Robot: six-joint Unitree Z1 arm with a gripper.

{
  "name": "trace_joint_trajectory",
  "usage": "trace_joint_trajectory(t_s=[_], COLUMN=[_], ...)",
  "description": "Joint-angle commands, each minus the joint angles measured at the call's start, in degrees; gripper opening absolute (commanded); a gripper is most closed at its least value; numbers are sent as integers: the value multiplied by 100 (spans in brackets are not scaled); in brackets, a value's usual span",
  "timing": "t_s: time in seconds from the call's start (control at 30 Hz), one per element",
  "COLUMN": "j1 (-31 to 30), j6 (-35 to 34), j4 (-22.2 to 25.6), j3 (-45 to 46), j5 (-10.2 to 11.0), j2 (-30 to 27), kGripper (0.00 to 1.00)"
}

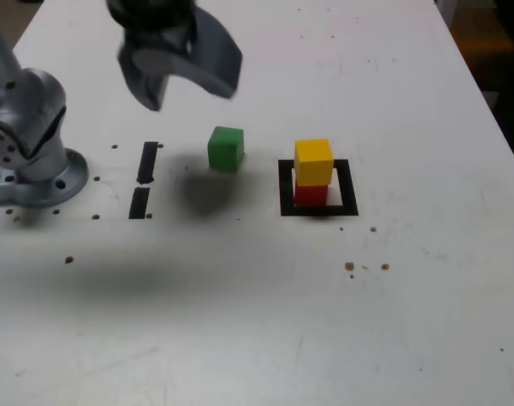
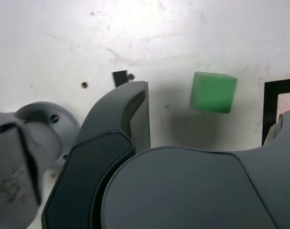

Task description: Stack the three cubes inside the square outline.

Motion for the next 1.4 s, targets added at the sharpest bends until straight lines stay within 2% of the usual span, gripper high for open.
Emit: trace_joint_trajectory(t_s=[0.0, 0.17, 0.3, 0.6, 0.97, 1.2, 1.37], j1=[58, 148, 177, 235, 240, 275, 280], j6=[31, 116, 135, 213, 221, 139, 85], j4=[-98, -369, -472, -777, -980, -937, -653], j3=[4, -186, -216, -222, -249, -218, -290], j5=[16, -95, -160, -457, -438, -418, -393], j2=[209, 1002, 1232, 2008, 2046, 1913, 1798], kGripper=[93, 91, 88, 71, 45, 23, 17])
